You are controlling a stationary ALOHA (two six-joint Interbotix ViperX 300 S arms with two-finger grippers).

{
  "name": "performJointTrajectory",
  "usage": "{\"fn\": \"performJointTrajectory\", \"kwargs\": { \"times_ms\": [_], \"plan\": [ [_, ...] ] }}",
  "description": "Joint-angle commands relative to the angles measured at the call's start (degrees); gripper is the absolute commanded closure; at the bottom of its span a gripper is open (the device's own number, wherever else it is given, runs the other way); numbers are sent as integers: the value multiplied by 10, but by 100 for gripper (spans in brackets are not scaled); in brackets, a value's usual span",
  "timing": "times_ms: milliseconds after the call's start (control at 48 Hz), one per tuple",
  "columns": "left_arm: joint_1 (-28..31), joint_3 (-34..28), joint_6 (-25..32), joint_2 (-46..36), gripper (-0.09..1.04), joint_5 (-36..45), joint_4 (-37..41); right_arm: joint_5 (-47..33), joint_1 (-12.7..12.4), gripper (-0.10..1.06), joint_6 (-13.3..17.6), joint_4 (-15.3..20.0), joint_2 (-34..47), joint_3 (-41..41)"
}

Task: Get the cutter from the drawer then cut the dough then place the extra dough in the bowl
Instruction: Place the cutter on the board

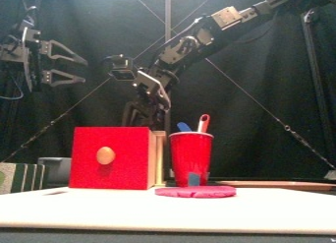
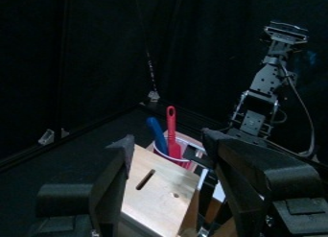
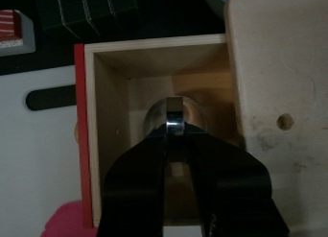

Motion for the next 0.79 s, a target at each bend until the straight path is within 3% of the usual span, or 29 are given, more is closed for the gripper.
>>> {"fn": "performJointTrajectory", "kwargs": {
  "times_ms": [21,458,646,708,792],
  "plan": [
    [2,-3,0,1,3,-2,-16,8,2,46,0,8,-33,-29],
    [17,7,2,1,3,-2,-35,51,3,46,9,6,-149,-33],
    [33,3,3,1,3,25,-35,84,7,46,20,12,-272,74],
    [47,-7,4,1,2,41,-34,90,8,46,39,17,-316,131],
    [60,-25,4,2,2,72,-30,91,10,46,86,16,-370,217]
  ]
}}
